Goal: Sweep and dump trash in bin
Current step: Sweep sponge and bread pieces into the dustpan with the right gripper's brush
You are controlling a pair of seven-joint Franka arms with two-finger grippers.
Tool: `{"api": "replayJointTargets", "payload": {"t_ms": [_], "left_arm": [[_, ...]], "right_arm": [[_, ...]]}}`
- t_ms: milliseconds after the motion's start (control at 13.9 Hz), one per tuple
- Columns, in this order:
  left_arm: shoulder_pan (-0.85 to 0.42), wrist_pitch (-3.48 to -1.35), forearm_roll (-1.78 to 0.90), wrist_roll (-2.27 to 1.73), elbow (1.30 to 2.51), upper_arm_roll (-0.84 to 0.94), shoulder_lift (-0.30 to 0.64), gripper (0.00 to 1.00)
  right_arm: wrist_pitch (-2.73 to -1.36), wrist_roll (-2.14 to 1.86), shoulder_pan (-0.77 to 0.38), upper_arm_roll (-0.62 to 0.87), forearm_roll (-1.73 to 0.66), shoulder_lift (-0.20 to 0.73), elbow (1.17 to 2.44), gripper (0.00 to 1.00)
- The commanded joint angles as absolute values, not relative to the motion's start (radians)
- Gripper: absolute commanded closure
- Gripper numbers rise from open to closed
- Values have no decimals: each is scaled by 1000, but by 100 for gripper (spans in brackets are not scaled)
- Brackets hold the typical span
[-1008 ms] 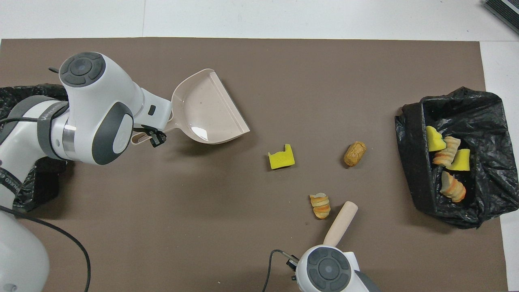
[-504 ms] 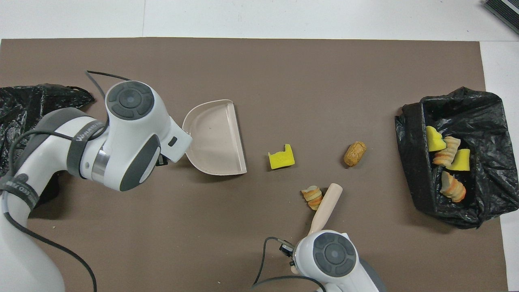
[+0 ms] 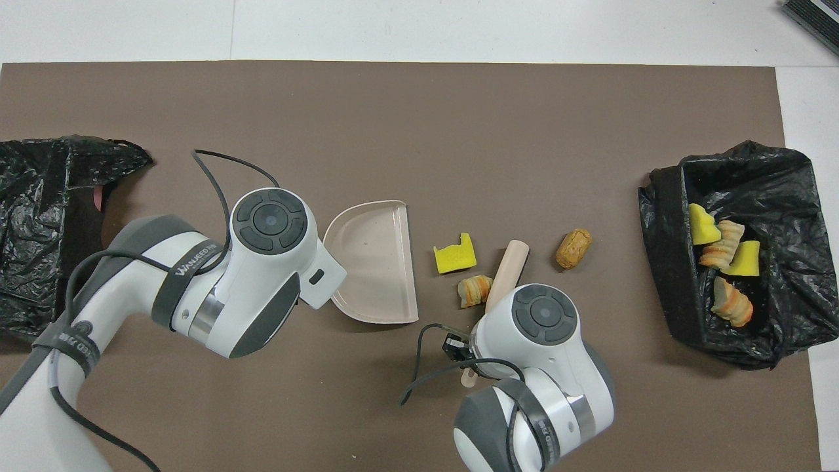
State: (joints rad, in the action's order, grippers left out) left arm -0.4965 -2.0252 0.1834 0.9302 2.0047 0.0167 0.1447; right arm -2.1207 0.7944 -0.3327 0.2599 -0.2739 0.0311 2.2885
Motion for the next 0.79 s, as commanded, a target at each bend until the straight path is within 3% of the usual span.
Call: {"api": "replayJointTargets", "payload": {"t_ms": [0, 360, 720], "left_arm": [[-528, -2080, 204, 862, 2065, 6, 112, 100], [-534, -2115, 180, 792, 2083, 9, 117, 100], [-517, -2168, 172, 801, 2094, 9, 120, 100]], "right_arm": [[-2096, 576, -339, 271, -304, 60, 2258, 100], [-1972, 469, -422, 302, -327, 57, 2160, 100], [-1833, 468, -351, 293, -305, 55, 2016, 100]]}}
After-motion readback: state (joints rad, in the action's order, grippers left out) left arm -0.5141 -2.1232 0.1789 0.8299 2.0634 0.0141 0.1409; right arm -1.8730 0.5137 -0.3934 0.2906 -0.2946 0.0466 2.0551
